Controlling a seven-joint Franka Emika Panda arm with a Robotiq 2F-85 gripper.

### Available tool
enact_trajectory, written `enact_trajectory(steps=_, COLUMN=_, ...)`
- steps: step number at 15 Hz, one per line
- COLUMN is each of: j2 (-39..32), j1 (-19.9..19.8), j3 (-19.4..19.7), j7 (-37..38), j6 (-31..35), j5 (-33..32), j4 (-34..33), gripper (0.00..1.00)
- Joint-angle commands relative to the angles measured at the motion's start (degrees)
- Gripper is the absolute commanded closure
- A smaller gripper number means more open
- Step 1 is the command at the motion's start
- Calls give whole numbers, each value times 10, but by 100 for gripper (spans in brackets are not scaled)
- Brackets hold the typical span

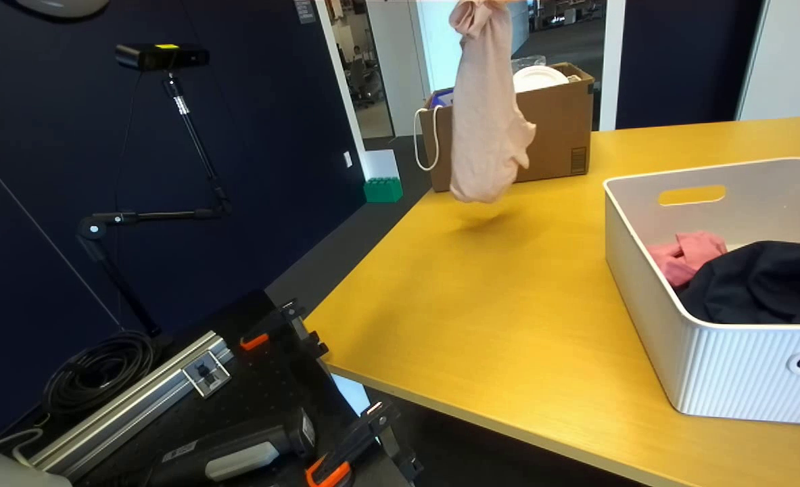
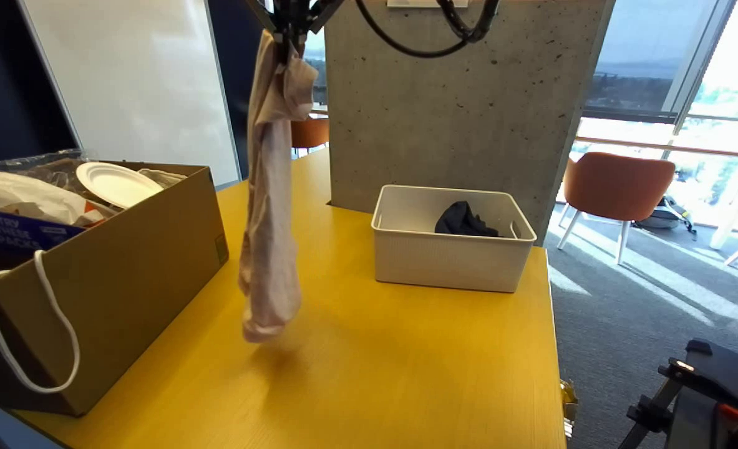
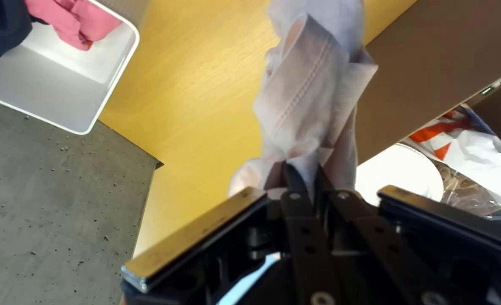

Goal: Unfold the peach t-shirt and lay it out on the table.

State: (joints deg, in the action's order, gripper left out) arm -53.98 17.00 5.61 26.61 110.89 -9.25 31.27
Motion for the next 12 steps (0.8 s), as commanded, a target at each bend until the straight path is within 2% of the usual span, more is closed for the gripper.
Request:
enact_trajectory(steps=1, j2=-4, j1=4, j3=-4, j7=40, j6=-13, j5=11, j4=8, gripper=98)
enact_trajectory(steps=7, j2=-46, j1=6, j3=-21, j7=32, j6=22, j5=38, j4=69, gripper=98)
enact_trajectory(steps=12, j2=-40, j1=32, j3=-44, j7=44, j6=4, j5=49, j4=155, gripper=98)
